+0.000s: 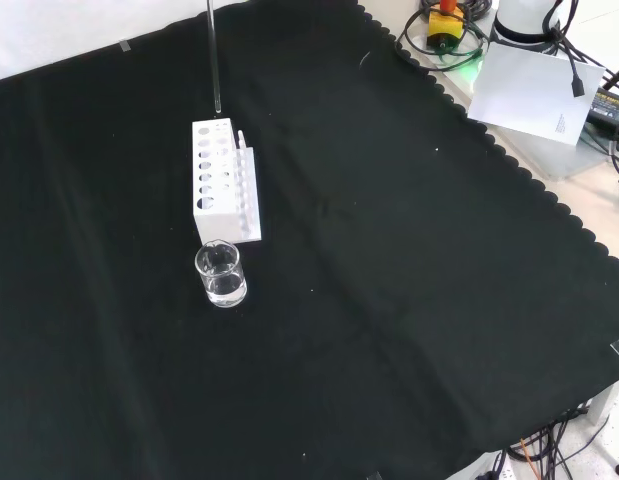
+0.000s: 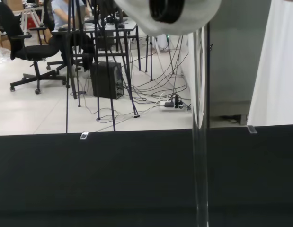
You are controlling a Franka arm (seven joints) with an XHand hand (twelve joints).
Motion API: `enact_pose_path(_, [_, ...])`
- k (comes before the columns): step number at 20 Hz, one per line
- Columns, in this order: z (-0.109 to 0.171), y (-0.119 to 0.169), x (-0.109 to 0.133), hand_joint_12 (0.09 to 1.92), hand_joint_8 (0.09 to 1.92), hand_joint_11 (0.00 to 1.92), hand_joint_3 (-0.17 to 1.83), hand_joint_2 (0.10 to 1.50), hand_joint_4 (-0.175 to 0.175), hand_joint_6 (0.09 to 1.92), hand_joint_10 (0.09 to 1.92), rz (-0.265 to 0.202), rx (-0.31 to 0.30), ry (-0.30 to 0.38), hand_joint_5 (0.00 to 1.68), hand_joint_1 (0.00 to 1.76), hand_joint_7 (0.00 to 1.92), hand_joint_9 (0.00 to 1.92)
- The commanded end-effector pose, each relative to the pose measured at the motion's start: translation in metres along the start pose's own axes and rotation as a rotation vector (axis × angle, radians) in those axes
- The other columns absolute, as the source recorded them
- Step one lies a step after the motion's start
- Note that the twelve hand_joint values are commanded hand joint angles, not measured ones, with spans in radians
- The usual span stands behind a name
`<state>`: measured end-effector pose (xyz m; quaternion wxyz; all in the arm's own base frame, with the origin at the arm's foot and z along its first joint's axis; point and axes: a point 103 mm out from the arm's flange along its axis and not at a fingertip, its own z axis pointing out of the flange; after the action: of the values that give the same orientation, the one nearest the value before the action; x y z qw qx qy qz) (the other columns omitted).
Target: Stir in the beaker to the left of the white test tube rack with the glass rod.
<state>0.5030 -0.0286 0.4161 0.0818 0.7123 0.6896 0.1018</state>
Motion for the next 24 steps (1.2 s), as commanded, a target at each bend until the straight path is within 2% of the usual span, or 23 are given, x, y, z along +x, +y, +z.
enact_pose_path(1, [0.003, 0.002, 0.007, 0.66, 0.91, 1.32, 0.01, 1.03, -0.175, 0.44, 0.69, -0.012, 0.014, -0.001, 1.14, 1.3, 1.21, 1.66])
enact_pose_path(4, [0.004, 0.004, 0.01, 0.66, 0.92, 1.32, 0.01, 1.03, -0.175, 0.44, 0.69, -0.016, 0.023, -0.013, 1.13, 1.3, 1.21, 1.66])
enact_pose_path(9, [0.002, 0.022, 0.031, 0.66, 0.92, 1.32, 0.0, 1.04, -0.175, 0.45, 0.69, -0.045, 0.016, 0.032, 1.13, 1.3, 1.21, 1.67])
enact_pose_path(16, [0.011, 0.056, 0.061, 0.66, 0.92, 1.32, 0.0, 1.04, -0.175, 0.45, 0.69, -0.131, 0.003, 0.096, 1.13, 1.3, 1.21, 1.67])
enact_pose_path(24, [0.037, 0.081, 0.098, 0.65, 0.92, 1.32, 0.0, 1.04, -0.175, 0.46, 0.69, -0.229, 0.044, 0.165, 1.12, 1.3, 1.21, 1.67])
